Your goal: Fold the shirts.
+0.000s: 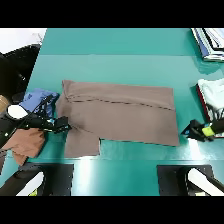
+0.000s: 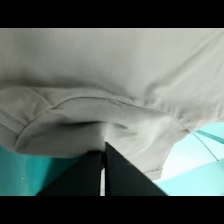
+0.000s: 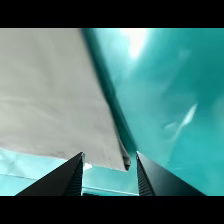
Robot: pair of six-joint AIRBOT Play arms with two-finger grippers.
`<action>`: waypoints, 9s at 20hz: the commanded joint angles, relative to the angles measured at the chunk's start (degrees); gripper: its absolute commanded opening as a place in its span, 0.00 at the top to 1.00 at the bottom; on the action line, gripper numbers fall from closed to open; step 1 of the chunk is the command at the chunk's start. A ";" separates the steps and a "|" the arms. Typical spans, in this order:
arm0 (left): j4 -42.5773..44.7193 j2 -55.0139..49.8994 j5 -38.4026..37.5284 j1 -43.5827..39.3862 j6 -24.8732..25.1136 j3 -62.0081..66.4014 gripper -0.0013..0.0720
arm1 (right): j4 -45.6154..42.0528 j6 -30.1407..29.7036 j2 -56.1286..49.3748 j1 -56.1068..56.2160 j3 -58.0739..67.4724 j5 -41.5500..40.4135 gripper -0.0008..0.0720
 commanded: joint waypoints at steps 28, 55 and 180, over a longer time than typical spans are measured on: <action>6.75 4.00 -2.73 0.07 -2.19 13.46 0.95 | -9.70 0.17 -0.20 17.27 21.07 -0.02 0.97; 0.98 -23.23 10.58 -10.08 2.14 30.36 0.94 | 20.37 -13.38 -35.60 1.62 28.74 0.98 0.36; 6.14 -19.54 4.52 -21.31 2.97 59.54 0.94 | 3.69 3.61 -2.91 -30.69 35.01 -5.77 0.96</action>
